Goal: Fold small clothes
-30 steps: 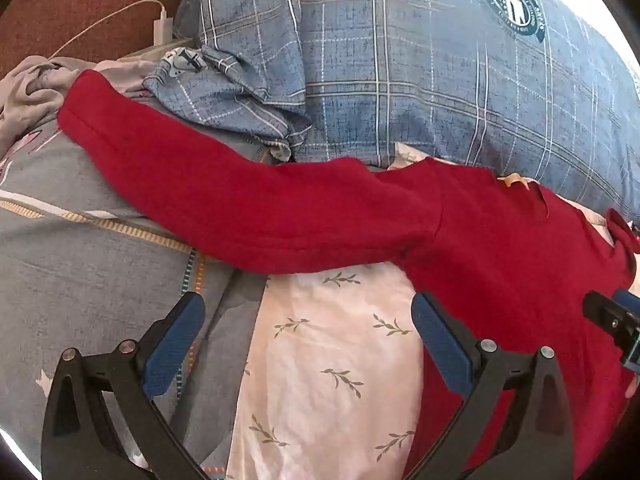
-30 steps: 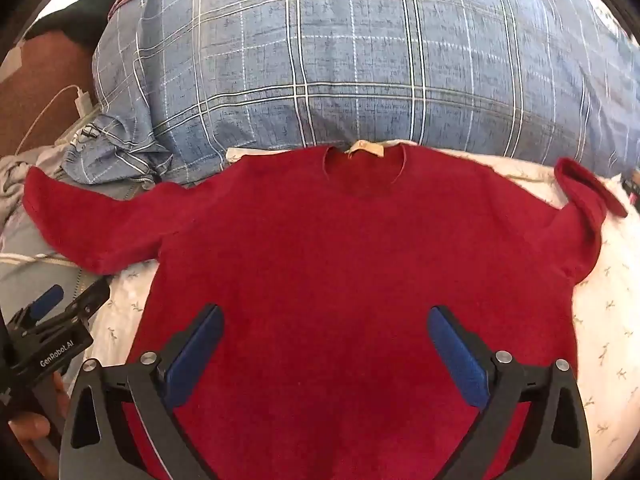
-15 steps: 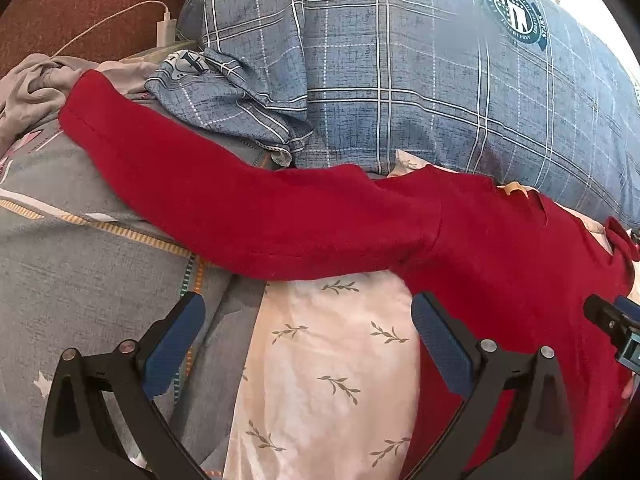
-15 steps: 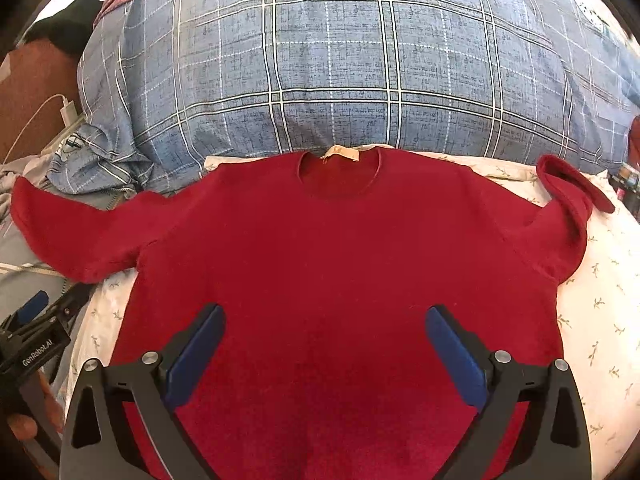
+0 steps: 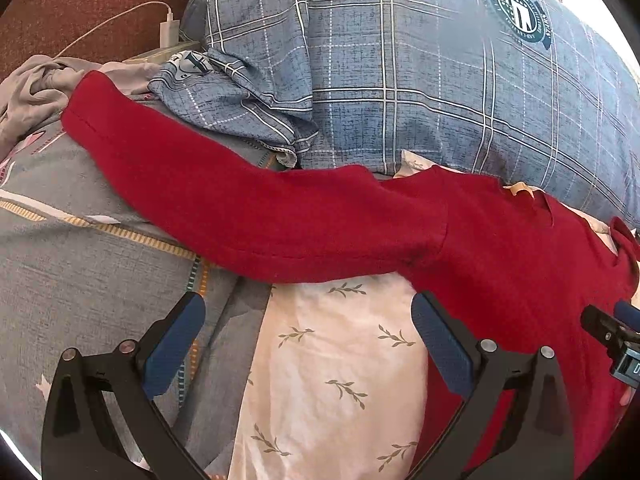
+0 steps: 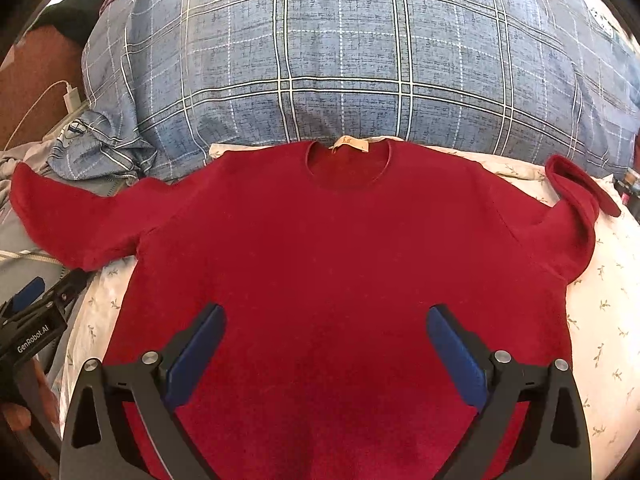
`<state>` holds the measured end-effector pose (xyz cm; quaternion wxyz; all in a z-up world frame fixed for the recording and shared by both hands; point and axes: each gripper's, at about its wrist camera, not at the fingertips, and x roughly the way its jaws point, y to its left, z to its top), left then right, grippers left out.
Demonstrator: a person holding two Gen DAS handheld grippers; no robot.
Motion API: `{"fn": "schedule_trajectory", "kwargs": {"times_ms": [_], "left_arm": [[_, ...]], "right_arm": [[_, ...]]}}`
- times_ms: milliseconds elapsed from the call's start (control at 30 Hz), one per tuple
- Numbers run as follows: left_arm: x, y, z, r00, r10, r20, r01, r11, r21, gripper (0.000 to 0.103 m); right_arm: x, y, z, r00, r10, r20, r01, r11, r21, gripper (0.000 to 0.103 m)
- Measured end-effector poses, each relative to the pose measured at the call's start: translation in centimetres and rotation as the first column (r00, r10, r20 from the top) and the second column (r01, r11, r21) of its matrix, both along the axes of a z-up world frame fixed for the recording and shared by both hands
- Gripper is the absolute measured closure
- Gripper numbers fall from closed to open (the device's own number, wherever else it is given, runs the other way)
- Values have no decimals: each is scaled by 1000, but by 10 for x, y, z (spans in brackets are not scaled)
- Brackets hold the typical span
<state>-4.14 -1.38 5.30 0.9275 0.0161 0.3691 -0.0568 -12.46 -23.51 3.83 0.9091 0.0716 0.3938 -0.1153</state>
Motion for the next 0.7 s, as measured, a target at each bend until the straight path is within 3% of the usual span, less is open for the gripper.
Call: {"fn": "schedule_trajectory", "kwargs": {"times_ms": [700], "left_arm": [[2, 1, -1, 1000, 14, 0, -14, 1000, 0, 0]], "right_arm": [[3, 2, -2, 1000, 13, -8, -13, 1000, -3, 3]]}}
